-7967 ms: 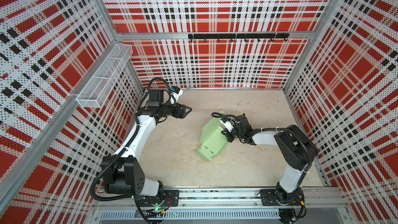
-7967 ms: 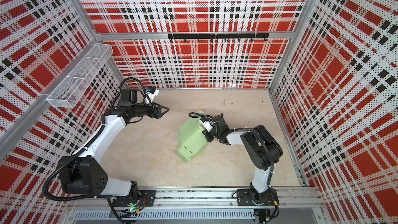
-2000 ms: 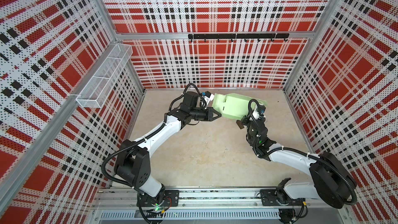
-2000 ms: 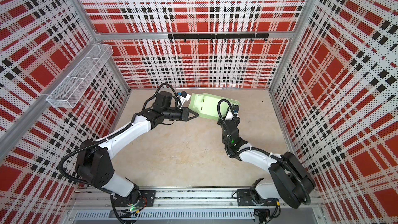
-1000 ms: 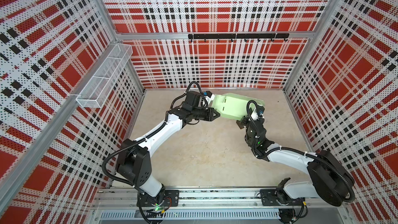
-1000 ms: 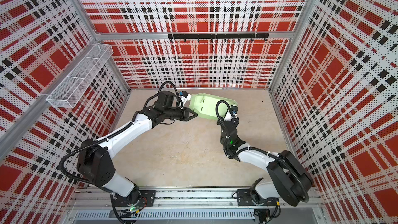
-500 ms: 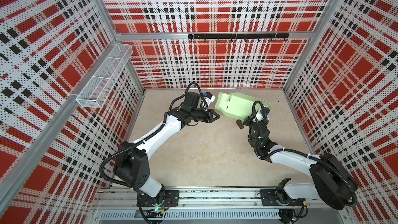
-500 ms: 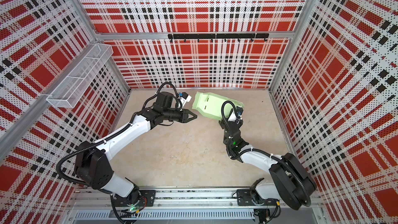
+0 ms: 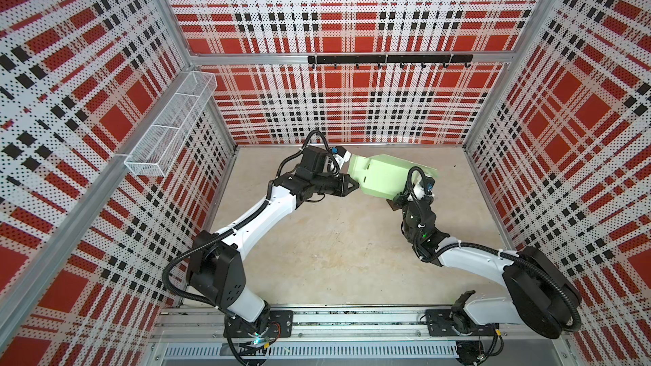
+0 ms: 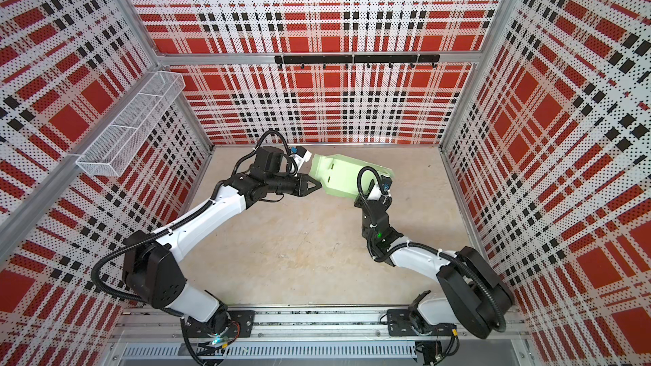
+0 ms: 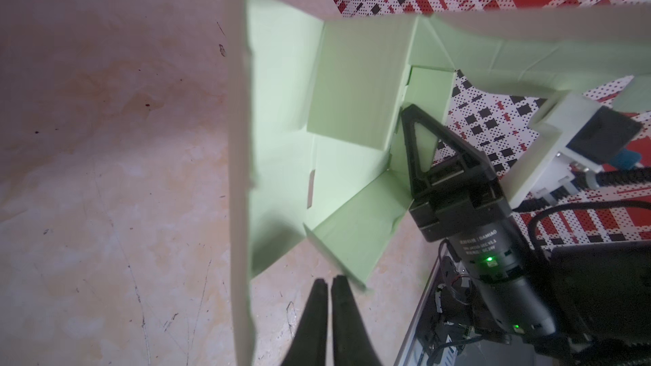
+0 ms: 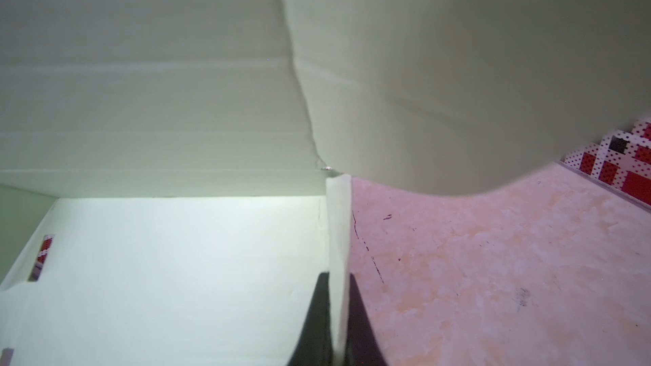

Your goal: Fold the paper box

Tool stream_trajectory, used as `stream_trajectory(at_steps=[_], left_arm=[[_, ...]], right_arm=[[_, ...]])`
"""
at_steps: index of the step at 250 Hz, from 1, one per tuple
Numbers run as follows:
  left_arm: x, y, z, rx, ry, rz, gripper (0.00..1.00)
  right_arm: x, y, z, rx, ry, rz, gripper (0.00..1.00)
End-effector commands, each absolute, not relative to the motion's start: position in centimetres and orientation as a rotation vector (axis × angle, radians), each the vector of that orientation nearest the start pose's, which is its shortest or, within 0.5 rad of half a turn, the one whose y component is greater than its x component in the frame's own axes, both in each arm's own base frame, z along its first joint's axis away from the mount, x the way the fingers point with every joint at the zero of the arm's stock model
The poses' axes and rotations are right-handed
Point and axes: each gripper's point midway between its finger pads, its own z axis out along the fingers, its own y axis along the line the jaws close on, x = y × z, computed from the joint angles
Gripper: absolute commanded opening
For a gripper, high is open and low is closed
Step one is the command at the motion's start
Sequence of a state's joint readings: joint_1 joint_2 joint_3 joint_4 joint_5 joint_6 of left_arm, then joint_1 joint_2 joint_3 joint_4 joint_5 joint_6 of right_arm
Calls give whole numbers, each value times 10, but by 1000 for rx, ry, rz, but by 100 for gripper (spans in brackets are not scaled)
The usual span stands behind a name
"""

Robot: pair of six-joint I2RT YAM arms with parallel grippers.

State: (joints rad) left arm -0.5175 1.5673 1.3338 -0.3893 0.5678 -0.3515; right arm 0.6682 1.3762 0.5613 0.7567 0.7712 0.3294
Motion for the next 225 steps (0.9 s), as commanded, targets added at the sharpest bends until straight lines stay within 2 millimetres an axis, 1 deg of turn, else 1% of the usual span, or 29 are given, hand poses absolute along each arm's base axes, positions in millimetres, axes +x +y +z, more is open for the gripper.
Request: stream_trajectory(at_steps=[1,16,62,90,117,140,160,180,208,225], left_arm=[[349,-306,258,525,2230,-1081,11],[349,-307,258,534,2227,-1074,12],[351,-305,240,527,2260,-1031,14],[351,-305,235,526,2267,-1025,14],[346,-313,234,560,2263,-1040,13],[339,-323,236,602,2249,-1077,13],[335,-326,240,611,2239,-1109,13],[336,-322,248,613,2221,-1121,14],[333,-313,269,654,2171,-1143,16],[324,-310,284,756,2108,-1172,16]], right_arm=[[375,153,241,327,1528,192,0],[376,157,239,327,1528,205,0],[378,172,241,299,1529,231,0],[378,177,244,292,1527,241,0],[378,183,243,282,1530,250,0],[378,183,243,282,1526,247,0],[376,177,244,286,1519,214,0],[375,166,246,289,1514,188,0],[377,141,238,330,1545,191,0],[377,129,235,338,1562,198,0]])
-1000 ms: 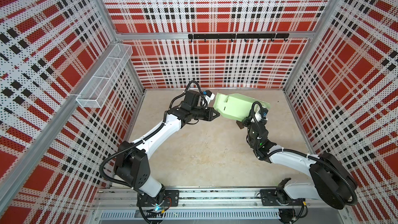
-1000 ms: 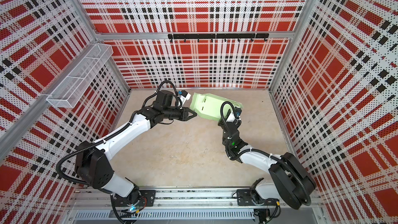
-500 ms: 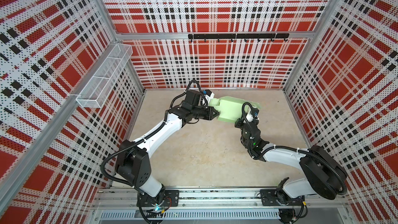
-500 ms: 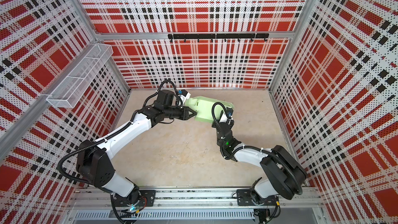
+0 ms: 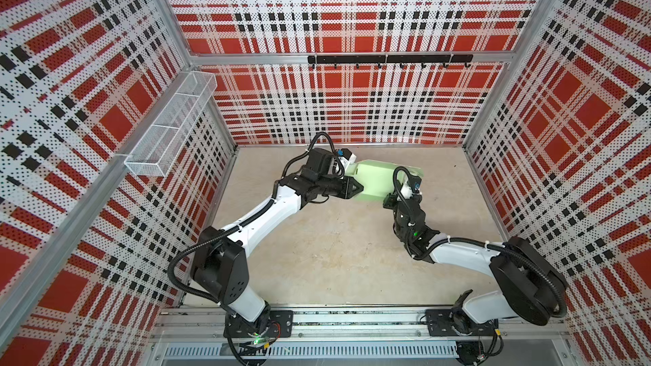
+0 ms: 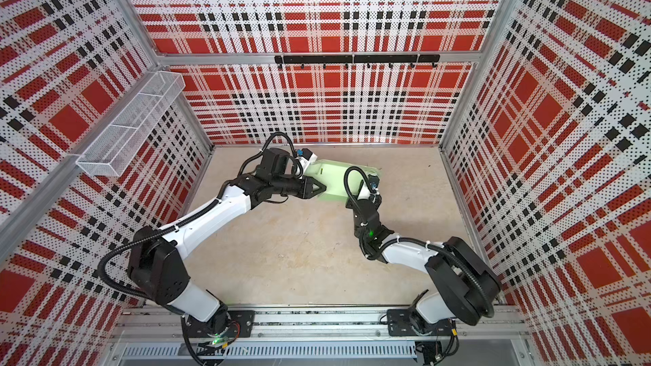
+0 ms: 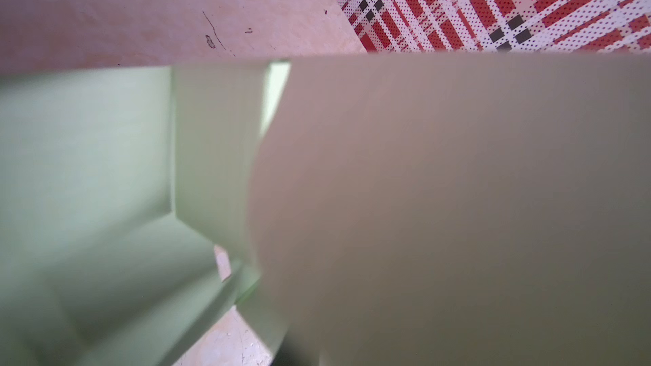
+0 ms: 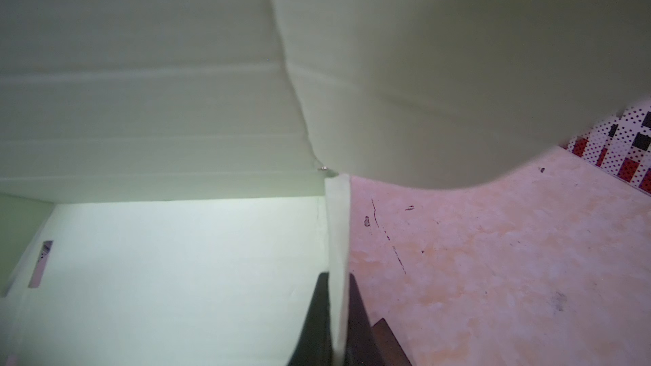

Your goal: Fold the paper box

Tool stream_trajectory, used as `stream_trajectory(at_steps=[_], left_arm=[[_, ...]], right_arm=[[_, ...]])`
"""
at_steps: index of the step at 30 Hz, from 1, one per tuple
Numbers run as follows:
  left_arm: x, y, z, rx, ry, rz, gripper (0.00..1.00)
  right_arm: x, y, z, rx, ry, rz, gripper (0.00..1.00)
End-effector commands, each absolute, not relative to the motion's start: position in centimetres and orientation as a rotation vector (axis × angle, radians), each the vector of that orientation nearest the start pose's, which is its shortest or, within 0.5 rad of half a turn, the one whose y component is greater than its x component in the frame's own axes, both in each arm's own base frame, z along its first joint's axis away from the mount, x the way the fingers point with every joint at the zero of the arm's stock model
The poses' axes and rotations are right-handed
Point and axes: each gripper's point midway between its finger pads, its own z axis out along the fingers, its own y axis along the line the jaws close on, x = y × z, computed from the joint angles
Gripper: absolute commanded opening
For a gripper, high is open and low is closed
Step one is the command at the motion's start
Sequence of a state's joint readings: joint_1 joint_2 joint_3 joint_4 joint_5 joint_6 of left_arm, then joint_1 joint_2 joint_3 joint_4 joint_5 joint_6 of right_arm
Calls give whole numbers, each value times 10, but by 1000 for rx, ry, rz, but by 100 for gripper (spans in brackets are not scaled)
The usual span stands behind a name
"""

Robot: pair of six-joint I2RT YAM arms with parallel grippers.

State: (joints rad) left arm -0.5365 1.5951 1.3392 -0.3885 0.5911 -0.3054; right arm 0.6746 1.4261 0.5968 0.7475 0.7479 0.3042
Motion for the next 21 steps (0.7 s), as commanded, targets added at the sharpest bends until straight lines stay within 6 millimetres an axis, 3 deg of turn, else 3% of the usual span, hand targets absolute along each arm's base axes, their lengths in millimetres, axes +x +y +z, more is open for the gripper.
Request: stream_trajectory(at_steps=[1,4,7,12,15,18,21], left_arm=[[324,-310,285,763,2103,-1173,16],[317,-304,306,837,2037,-1220,20],[331,-288,317,766,2015,-1267,25],[364,-246,318,555,1991,-1318,31],[375,-227,314,442,1963,-1380,47],[371,-226,305,441,1952,-1422,60],[360,-238,300,501,1939,-1470,64]], right_arm=[[377,128,234,339,1563,198,0],[379,118,232,343,1582,235,0],[380,115,233,324,1590,293,0],[381,121,236,262,1603,401,0],[383,135,238,180,1602,504,0],[387,152,239,129,1602,620,0],[391,166,237,102,1605,698,0]])
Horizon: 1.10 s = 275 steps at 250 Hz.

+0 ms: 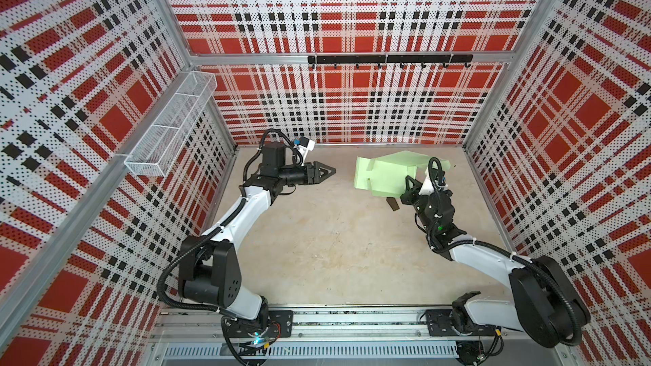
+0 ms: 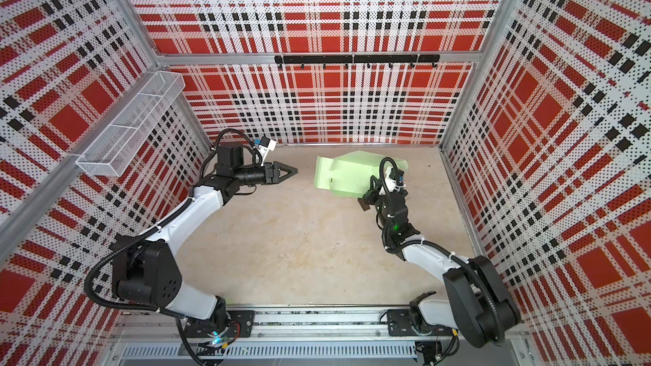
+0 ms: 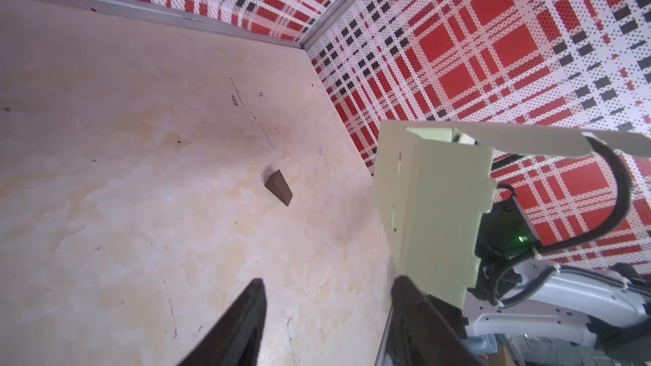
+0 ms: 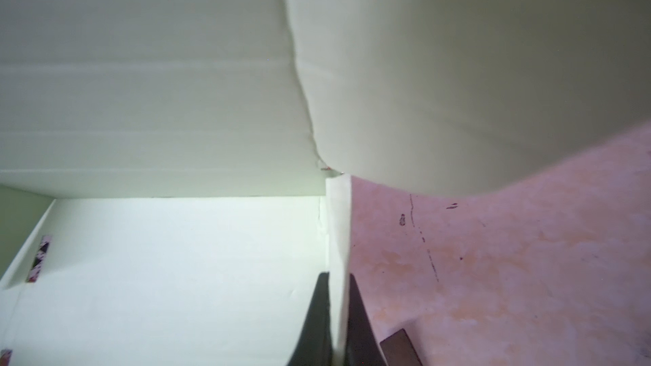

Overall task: Fold the paper box
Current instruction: 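Lower and turn the box with the right gripper toward the left gripper's fingers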

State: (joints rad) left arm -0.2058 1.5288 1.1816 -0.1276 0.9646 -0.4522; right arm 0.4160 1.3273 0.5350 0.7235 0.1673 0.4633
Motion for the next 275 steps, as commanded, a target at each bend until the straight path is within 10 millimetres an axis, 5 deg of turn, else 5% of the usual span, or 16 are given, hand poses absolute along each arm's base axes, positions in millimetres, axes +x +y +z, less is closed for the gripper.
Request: stream_trajectory(at_steps=[1,78,160,275], left_arm=[[357,-243,300,519,1931,-1486,64],[338,-274,286,596,1943,-1558,58],[328,-301,272,648,1974,-1588,43],[339,-291,242,648,2099,-1339,32]], right_arm=[[392,169,237,103,1601,721,0],[401,179,232,120,1600,770,0],[403,177,226,126,1645,617,0],[401,180,228,120,1691,425,0]])
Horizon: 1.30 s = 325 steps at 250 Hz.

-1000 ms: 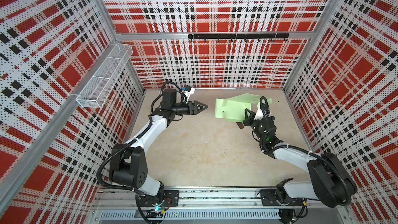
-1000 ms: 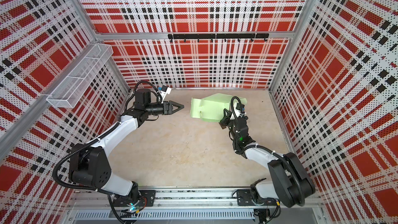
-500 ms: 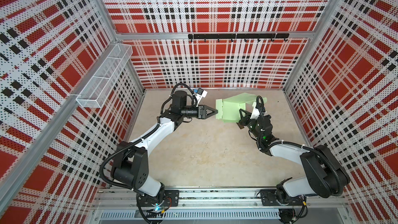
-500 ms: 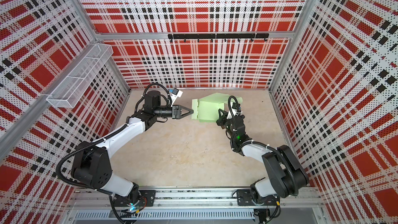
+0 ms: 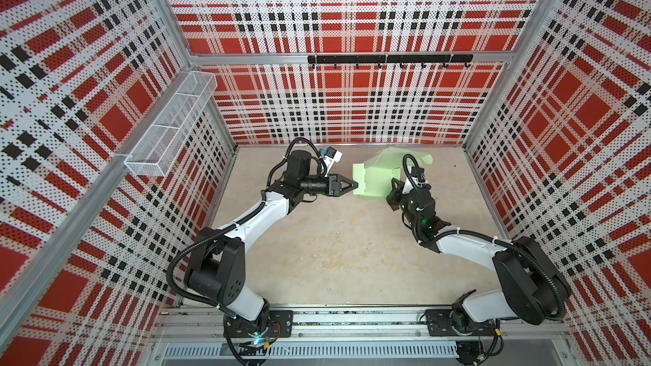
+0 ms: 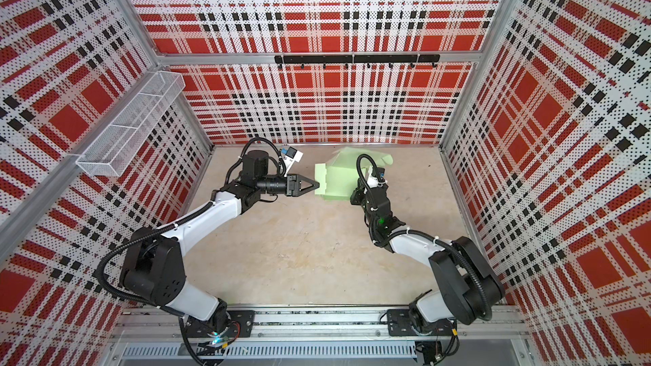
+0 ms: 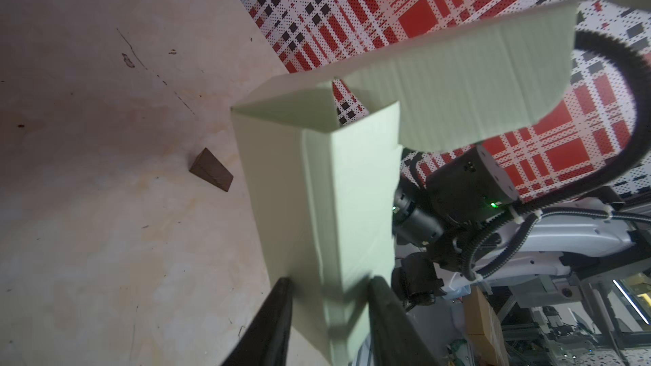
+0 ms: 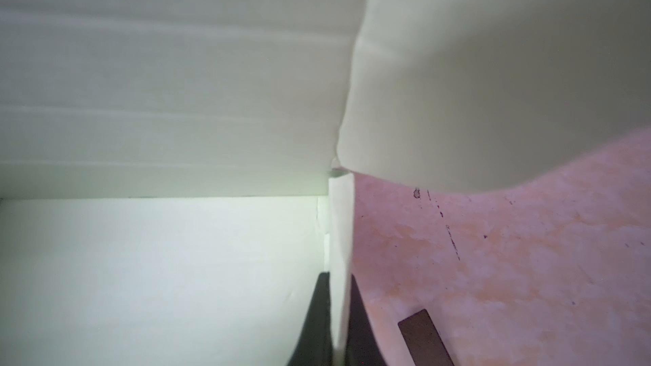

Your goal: Fold the paper box

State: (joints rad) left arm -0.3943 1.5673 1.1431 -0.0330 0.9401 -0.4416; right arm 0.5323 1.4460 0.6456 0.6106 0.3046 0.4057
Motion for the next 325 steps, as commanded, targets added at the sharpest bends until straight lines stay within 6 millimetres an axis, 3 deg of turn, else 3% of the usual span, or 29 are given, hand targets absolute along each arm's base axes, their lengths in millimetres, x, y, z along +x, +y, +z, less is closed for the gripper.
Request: stream_trajectory(at_steps=[1,52,140,194,234,325], left_arm=[[339,-291,241,649,2102,-1336,32],[347,-280,225,630,2168,-1187,28],[345,-288,228,619,2161,-1228,29],[349,-291,225,582,2185,-1215,30],[363,-285,207,510,2237,-1101,33],[387,-270,162,394,2381,-775,33]], right_arm=[[401,180,228,119,1691,425,0],[403,184,226,125,1709,448,0],[402,185,227,132,1712,457,0],[397,195,227,156,1711,373,0],[393,207,227,179,1715,272,0],[391,203,180,377,1909,175,0]])
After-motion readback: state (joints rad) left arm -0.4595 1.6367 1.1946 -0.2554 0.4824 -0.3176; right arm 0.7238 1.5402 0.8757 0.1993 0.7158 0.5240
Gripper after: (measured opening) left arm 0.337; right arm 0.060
